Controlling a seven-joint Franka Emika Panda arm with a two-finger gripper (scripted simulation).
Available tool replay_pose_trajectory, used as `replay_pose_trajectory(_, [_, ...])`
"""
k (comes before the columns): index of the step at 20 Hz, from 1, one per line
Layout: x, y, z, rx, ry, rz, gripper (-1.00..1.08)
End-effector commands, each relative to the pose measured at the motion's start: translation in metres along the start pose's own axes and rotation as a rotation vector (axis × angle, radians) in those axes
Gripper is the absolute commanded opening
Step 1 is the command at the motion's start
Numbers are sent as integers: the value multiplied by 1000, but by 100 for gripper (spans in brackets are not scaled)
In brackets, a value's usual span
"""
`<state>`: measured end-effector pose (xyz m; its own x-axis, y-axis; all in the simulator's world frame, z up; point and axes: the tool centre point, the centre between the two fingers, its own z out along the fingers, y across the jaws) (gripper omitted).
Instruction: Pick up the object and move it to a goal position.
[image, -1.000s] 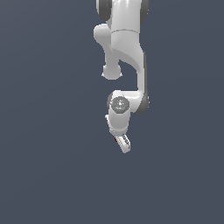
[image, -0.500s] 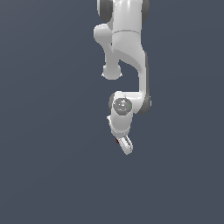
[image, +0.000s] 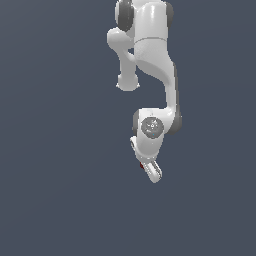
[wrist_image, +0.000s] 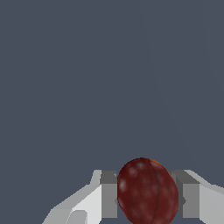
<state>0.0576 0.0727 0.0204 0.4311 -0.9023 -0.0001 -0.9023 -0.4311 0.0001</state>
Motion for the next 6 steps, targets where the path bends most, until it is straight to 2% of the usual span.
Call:
replay_pose_trajectory(1, [-2,-6,-1,0,0,1,-100])
replay_pose_trajectory(6, [-4,-11,-1,0,0,1,-100])
